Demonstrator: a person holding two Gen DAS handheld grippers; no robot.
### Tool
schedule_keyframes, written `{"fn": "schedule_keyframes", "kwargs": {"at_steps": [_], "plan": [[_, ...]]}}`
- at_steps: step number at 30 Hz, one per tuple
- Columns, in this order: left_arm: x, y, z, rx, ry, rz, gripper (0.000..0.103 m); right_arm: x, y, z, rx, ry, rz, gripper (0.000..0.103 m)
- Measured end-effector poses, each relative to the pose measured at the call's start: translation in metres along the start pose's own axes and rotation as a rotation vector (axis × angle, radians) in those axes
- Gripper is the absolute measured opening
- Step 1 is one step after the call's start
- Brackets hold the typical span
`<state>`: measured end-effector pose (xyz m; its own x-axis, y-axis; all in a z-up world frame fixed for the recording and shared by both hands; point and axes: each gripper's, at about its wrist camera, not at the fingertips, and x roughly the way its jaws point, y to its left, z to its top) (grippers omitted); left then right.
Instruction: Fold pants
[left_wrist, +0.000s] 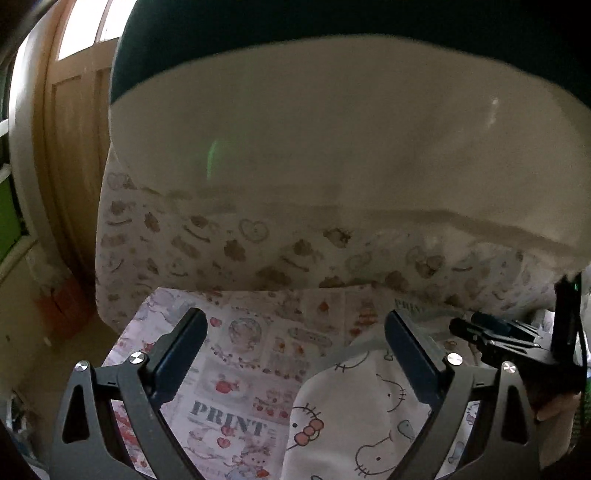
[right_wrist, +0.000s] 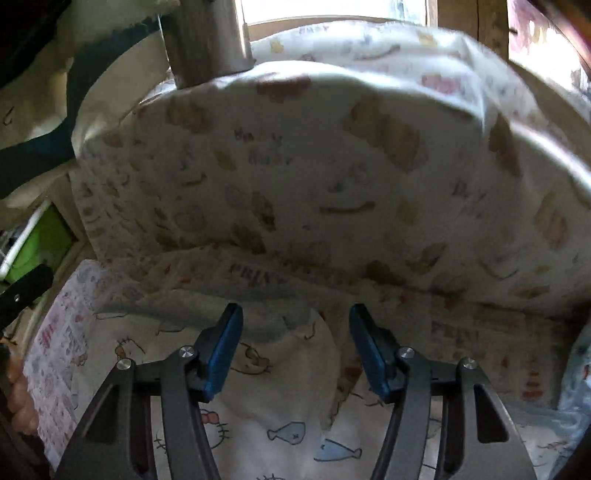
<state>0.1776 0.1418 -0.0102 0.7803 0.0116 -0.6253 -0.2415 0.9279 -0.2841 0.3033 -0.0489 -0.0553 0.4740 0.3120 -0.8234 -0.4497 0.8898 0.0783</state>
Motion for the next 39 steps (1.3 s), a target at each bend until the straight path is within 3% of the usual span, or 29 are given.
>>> {"fn": "schedule_keyframes", "kwargs": {"at_steps": [3, 8, 9, 16, 21, 27, 32, 33, 36, 38, 39], "plan": [[0.006, 0.0, -0.002, 0.04, -0.016, 0.055, 0.096, 0.007, -0.002, -0.003, -0.041, 0.011, 0.026, 0.062], [0.012, 0.001, -0.004, 0.052, -0.02, 0.072, 0.096, 0.023, -0.009, -0.005, -0.005, 0.057, 0.057, 0.014], [0.012, 0.002, -0.004, 0.047, -0.018, 0.066, 0.096, 0.025, -0.012, -0.006, 0.004, 0.054, 0.057, 0.011], [0.023, 0.012, -0.005, -0.035, 0.048, -0.047, 0.096, 0.012, -0.037, -0.001, 0.09, -0.052, -0.054, 0.009], [0.035, 0.01, -0.007, -0.057, 0.112, -0.15, 0.093, 0.019, -0.045, -0.003, 0.1, -0.023, -0.125, 0.009], [0.048, -0.004, -0.015, -0.034, 0.206, -0.224, 0.07, 0.022, -0.046, -0.002, 0.087, -0.011, -0.262, 0.009], [0.053, -0.012, -0.021, -0.059, 0.284, -0.354, 0.063, 0.021, -0.042, 0.004, 0.067, 0.016, -0.288, 0.009], [0.053, -0.015, -0.022, -0.05, 0.297, -0.365, 0.058, 0.018, -0.042, 0.005, 0.06, 0.019, -0.292, 0.009], [0.049, -0.028, -0.026, -0.008, 0.313, -0.371, 0.029, 0.014, -0.043, 0.01, 0.062, 0.03, -0.299, 0.009], [0.046, -0.037, -0.028, 0.03, 0.331, -0.35, 0.027, 0.014, -0.045, 0.012, 0.072, 0.04, -0.312, 0.009], [0.044, -0.04, -0.028, 0.044, 0.315, -0.346, 0.019, 0.014, -0.047, 0.013, 0.074, 0.044, -0.312, 0.009]]}}
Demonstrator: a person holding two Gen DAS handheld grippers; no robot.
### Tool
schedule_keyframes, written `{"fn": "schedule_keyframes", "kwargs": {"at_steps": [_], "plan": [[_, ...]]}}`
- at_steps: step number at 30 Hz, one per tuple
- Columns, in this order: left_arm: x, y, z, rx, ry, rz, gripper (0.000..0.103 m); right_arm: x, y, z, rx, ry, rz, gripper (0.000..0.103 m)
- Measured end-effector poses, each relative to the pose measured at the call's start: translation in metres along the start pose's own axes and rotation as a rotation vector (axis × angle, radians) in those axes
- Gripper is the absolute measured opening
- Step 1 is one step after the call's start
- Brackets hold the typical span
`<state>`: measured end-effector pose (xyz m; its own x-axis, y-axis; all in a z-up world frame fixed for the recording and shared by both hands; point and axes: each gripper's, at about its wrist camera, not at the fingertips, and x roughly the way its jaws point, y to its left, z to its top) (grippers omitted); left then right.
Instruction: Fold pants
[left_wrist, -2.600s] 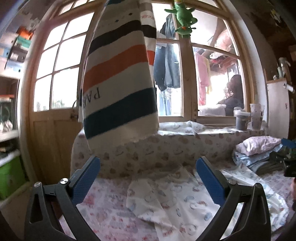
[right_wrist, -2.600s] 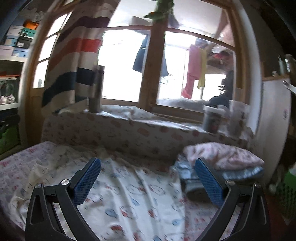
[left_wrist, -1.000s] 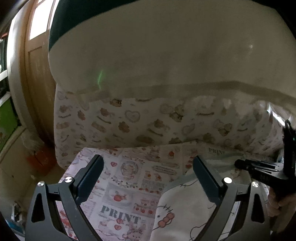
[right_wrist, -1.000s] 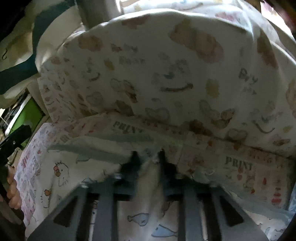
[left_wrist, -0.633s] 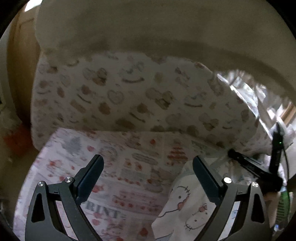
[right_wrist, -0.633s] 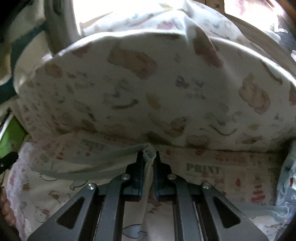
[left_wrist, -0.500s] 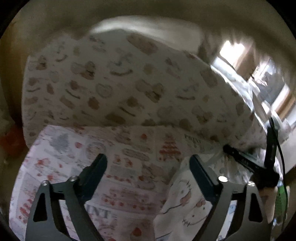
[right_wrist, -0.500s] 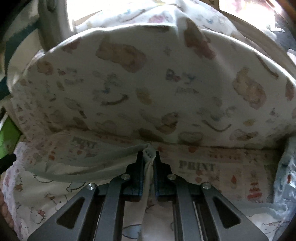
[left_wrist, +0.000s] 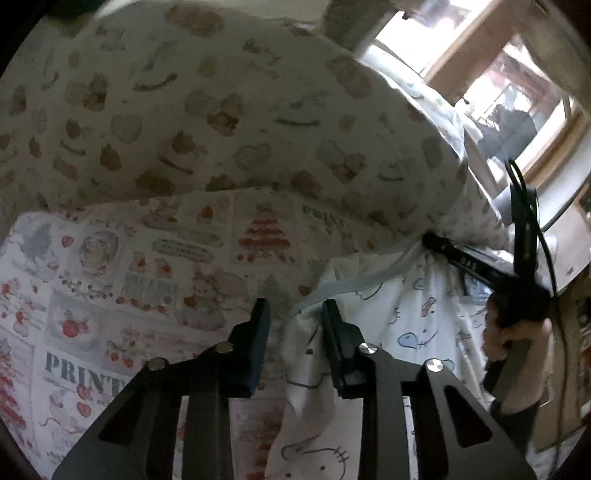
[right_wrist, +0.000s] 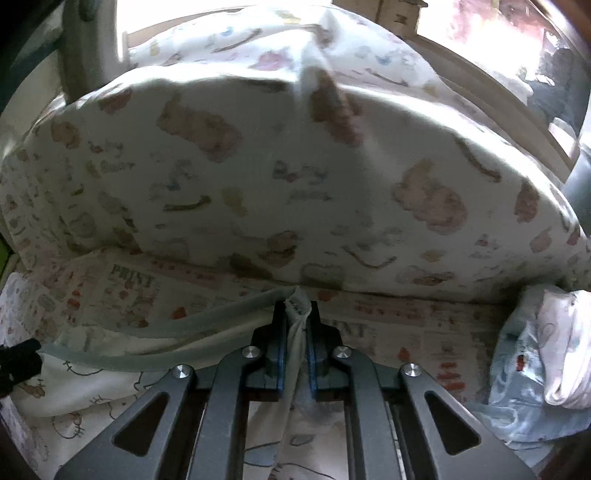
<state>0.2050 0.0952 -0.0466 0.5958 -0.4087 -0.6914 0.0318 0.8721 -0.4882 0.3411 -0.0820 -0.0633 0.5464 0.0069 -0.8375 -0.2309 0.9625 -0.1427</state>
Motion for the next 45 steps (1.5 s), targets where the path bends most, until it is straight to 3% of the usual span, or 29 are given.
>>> {"fn": "schedule_keyframes", "kwargs": {"at_steps": [1, 3, 9, 12, 14, 16, 18, 20, 22, 24, 30, 32, 37, 40, 45], "plan": [[-0.001, -0.004, -0.001, 0.016, -0.009, -0.006, 0.006, -0.001, -0.005, 0.0, 0.0, 0.004, 0.005, 0.009], [-0.006, -0.01, -0.001, 0.045, -0.026, -0.035, 0.005, 0.0, -0.006, 0.004, 0.007, 0.012, 0.019, 0.009], [-0.034, -0.026, 0.0, 0.107, -0.174, -0.069, 0.003, -0.011, -0.032, 0.003, 0.022, 0.019, 0.045, 0.009], [-0.035, -0.031, 0.0, 0.163, -0.104, -0.17, 0.005, -0.014, -0.046, 0.014, 0.023, 0.018, 0.049, 0.009], [-0.027, -0.04, -0.004, 0.219, -0.05, -0.172, 0.006, -0.012, -0.039, 0.01, 0.025, 0.016, 0.053, 0.009], [-0.018, -0.049, -0.008, 0.273, -0.026, -0.105, 0.027, -0.012, -0.035, 0.006, 0.022, 0.017, 0.054, 0.009], [-0.009, -0.053, -0.01, 0.284, -0.008, -0.07, 0.036, -0.016, -0.032, 0.008, 0.021, 0.019, 0.055, 0.009], [0.001, -0.052, -0.01, 0.285, 0.039, -0.072, 0.039, -0.019, -0.033, 0.01, 0.025, 0.022, 0.059, 0.009], [0.003, -0.052, -0.012, 0.276, 0.071, -0.082, 0.039, -0.017, -0.034, 0.011, 0.029, 0.022, 0.064, 0.009], [-0.001, -0.048, -0.013, 0.27, 0.054, -0.066, 0.04, -0.017, -0.036, 0.013, 0.032, 0.023, 0.068, 0.009], [-0.021, -0.031, -0.003, 0.189, -0.092, -0.008, 0.067, -0.011, -0.032, 0.006, 0.016, 0.016, 0.062, 0.009], [-0.021, -0.019, 0.002, 0.135, -0.109, 0.0, 0.068, -0.013, -0.031, 0.006, 0.015, 0.011, 0.065, 0.009], [0.003, 0.007, 0.013, -0.002, -0.052, -0.009, 0.067, -0.015, -0.033, 0.005, 0.018, 0.008, 0.084, 0.009], [0.008, 0.016, 0.016, -0.081, -0.024, -0.064, 0.067, -0.014, -0.039, 0.006, 0.019, 0.014, 0.101, 0.009], [0.016, 0.014, 0.024, -0.087, 0.039, -0.057, 0.067, -0.011, -0.053, 0.008, 0.031, 0.026, 0.137, 0.009]]}}
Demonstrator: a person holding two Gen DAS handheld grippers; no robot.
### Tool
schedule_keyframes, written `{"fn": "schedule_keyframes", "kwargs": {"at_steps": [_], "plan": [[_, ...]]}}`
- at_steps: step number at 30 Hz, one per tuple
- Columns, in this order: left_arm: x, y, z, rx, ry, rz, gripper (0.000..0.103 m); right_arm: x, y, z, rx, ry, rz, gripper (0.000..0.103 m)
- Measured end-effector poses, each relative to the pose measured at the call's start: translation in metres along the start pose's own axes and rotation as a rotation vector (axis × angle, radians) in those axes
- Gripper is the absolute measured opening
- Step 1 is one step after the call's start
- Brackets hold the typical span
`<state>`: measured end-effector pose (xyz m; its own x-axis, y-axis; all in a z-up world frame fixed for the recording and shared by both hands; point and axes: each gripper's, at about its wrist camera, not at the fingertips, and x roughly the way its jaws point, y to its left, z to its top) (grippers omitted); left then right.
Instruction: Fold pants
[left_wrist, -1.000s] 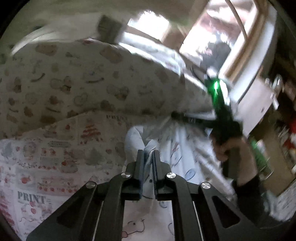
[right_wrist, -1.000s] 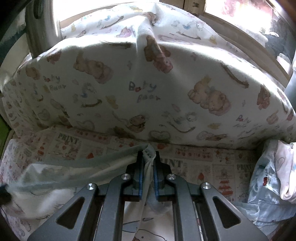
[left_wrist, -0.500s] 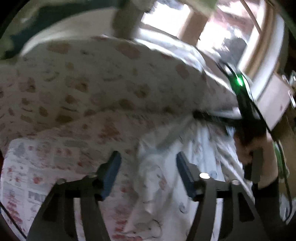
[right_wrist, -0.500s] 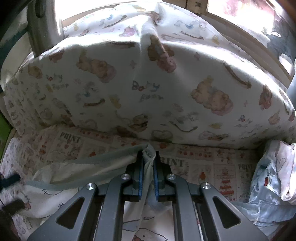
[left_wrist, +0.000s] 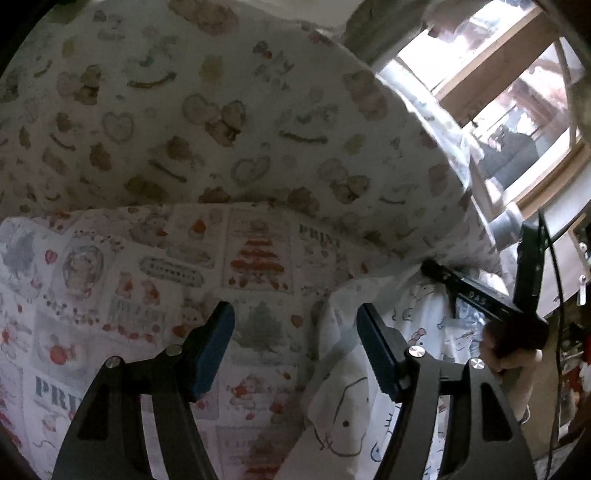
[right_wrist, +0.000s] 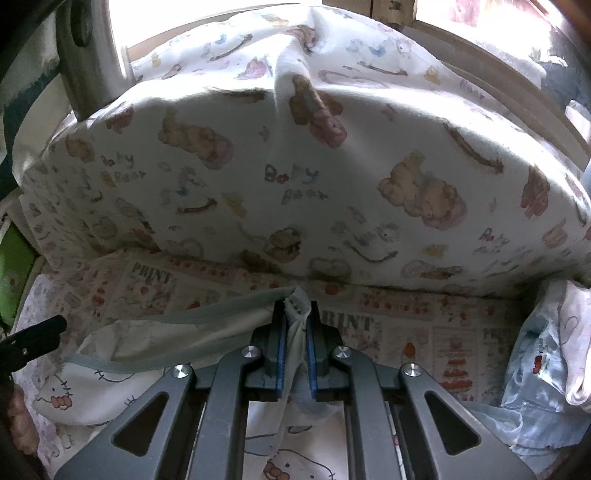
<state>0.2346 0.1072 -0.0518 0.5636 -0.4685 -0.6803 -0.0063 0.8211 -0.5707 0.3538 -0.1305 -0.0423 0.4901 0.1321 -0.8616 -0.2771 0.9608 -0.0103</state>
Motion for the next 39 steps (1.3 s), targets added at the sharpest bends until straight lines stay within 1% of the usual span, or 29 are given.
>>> {"fn": "schedule_keyframes", "kwargs": {"at_steps": [2, 3, 4, 5, 7, 8, 9, 10, 12, 15, 16, 19, 20, 22, 24, 25, 27, 30, 32, 33, 36, 38, 39], "plan": [[0.007, -0.003, 0.0, 0.007, 0.036, 0.028, 0.06, 0.002, -0.003, 0.001, 0.001, 0.006, 0.002, 0.009], [0.008, -0.003, -0.001, 0.005, 0.041, 0.028, 0.053, 0.003, -0.004, 0.001, -0.003, 0.01, -0.003, 0.009], [0.011, -0.004, -0.002, 0.006, 0.046, 0.011, 0.045, 0.004, -0.004, 0.001, -0.01, 0.011, -0.013, 0.009], [0.012, -0.005, -0.004, 0.01, 0.051, -0.012, 0.041, 0.004, -0.003, 0.001, -0.017, 0.01, -0.021, 0.009], [0.013, -0.007, -0.008, 0.019, 0.049, -0.06, 0.026, 0.003, 0.0, 0.002, -0.038, 0.005, -0.036, 0.009], [0.014, -0.009, -0.012, 0.032, 0.054, -0.073, 0.02, 0.002, 0.002, 0.002, -0.046, 0.003, -0.044, 0.009], [0.016, -0.013, -0.014, 0.048, 0.072, -0.076, 0.008, 0.001, 0.003, 0.002, -0.051, 0.001, -0.046, 0.009], [0.016, -0.017, -0.016, 0.065, 0.085, -0.086, 0.006, 0.001, 0.004, 0.002, -0.052, -0.001, -0.046, 0.009], [0.01, -0.025, -0.019, 0.089, 0.052, -0.09, 0.005, -0.001, 0.007, 0.002, -0.052, -0.004, -0.038, 0.009], [-0.002, -0.037, -0.019, 0.134, -0.012, -0.051, 0.004, -0.005, 0.006, 0.003, -0.043, -0.011, -0.026, 0.009], [-0.008, -0.04, -0.019, 0.159, -0.047, -0.016, 0.004, -0.006, 0.006, 0.003, -0.036, -0.014, -0.023, 0.009], [-0.029, -0.047, -0.018, 0.226, -0.173, 0.139, 0.004, -0.014, 0.001, 0.002, -0.019, -0.045, 0.014, 0.009], [-0.034, -0.046, -0.017, 0.231, -0.205, 0.188, 0.004, -0.019, 0.0, 0.002, -0.011, -0.062, 0.034, 0.009], [-0.044, -0.043, -0.014, 0.227, -0.272, 0.282, 0.004, -0.027, 0.0, 0.002, 0.003, -0.115, 0.115, 0.009], [-0.052, -0.035, -0.011, 0.22, -0.319, 0.355, 0.004, -0.029, 0.002, 0.0, 0.002, -0.151, 0.185, 0.009], [-0.054, -0.031, -0.009, 0.22, -0.334, 0.379, 0.004, -0.029, 0.006, -0.002, -0.006, -0.158, 0.19, 0.009], [-0.057, -0.022, -0.005, 0.21, -0.324, 0.389, 0.004, -0.025, 0.011, -0.006, -0.02, -0.168, 0.196, 0.009], [-0.052, -0.011, -0.002, 0.193, -0.284, 0.414, 0.005, -0.013, 0.015, -0.01, -0.008, -0.138, 0.193, 0.009], [-0.048, -0.006, -0.001, 0.182, -0.256, 0.44, 0.013, -0.009, 0.019, -0.013, -0.027, -0.13, 0.118, 0.009], [-0.049, -0.002, -0.001, 0.165, -0.25, 0.43, 0.02, -0.005, 0.018, -0.013, -0.042, -0.13, 0.09, 0.009], [-0.052, 0.01, -0.001, 0.11, -0.224, 0.386, 0.021, 0.0, 0.014, -0.011, -0.015, -0.11, 0.06, 0.009], [-0.048, 0.013, -0.001, 0.094, -0.208, 0.39, 0.022, 0.003, 0.008, -0.009, 0.021, -0.088, 0.045, 0.009], [-0.045, 0.014, -0.001, 0.092, -0.196, 0.395, 0.023, 0.004, 0.005, -0.009, 0.029, -0.07, 0.01, 0.009]]}}
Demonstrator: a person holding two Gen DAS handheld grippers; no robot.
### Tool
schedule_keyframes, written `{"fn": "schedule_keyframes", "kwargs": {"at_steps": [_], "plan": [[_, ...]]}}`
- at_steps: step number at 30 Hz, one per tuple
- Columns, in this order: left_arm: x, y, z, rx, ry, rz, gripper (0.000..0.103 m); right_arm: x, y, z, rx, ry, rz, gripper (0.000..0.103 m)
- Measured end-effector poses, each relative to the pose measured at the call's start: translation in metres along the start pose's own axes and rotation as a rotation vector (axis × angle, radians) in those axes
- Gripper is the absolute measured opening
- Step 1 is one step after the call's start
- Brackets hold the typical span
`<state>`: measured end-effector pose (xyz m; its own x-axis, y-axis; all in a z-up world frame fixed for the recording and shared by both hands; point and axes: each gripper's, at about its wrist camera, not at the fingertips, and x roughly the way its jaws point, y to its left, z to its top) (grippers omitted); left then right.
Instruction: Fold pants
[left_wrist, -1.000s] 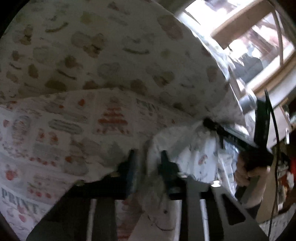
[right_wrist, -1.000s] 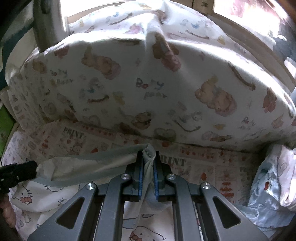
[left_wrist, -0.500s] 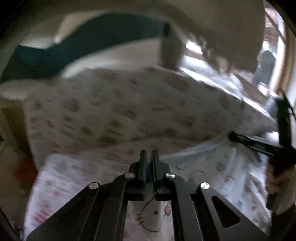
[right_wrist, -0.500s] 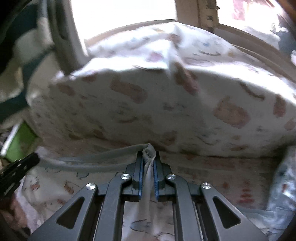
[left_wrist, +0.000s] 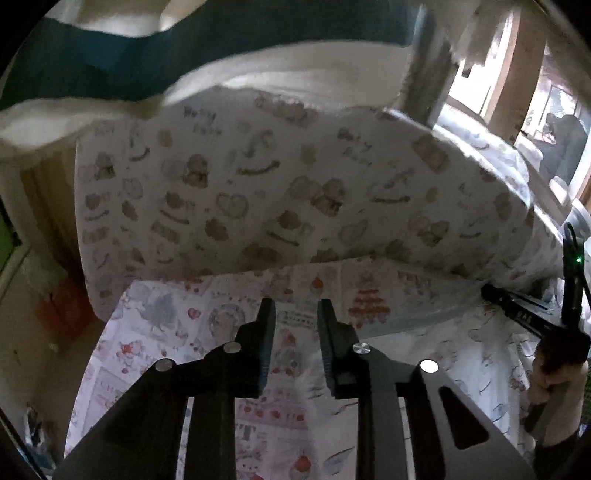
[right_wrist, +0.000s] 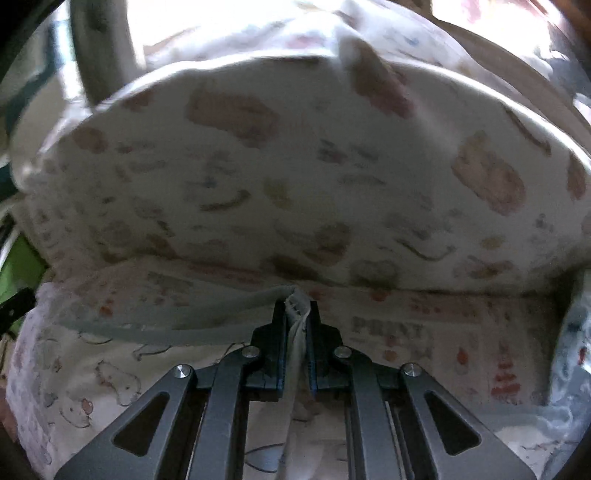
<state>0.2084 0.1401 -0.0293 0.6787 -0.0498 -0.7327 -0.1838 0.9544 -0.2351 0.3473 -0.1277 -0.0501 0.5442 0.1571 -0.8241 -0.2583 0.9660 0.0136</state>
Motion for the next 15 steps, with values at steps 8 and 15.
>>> {"fn": "schedule_keyframes", "kwargs": {"at_steps": [8, 15], "plan": [[0.025, -0.01, -0.009, 0.013, 0.147, -0.097, 0.03, -0.005, -0.014, 0.001, 0.009, -0.007, -0.028, 0.009], [0.034, -0.016, -0.013, 0.034, 0.169, -0.125, 0.004, -0.006, -0.005, 0.001, 0.003, -0.016, -0.012, 0.009]]}}
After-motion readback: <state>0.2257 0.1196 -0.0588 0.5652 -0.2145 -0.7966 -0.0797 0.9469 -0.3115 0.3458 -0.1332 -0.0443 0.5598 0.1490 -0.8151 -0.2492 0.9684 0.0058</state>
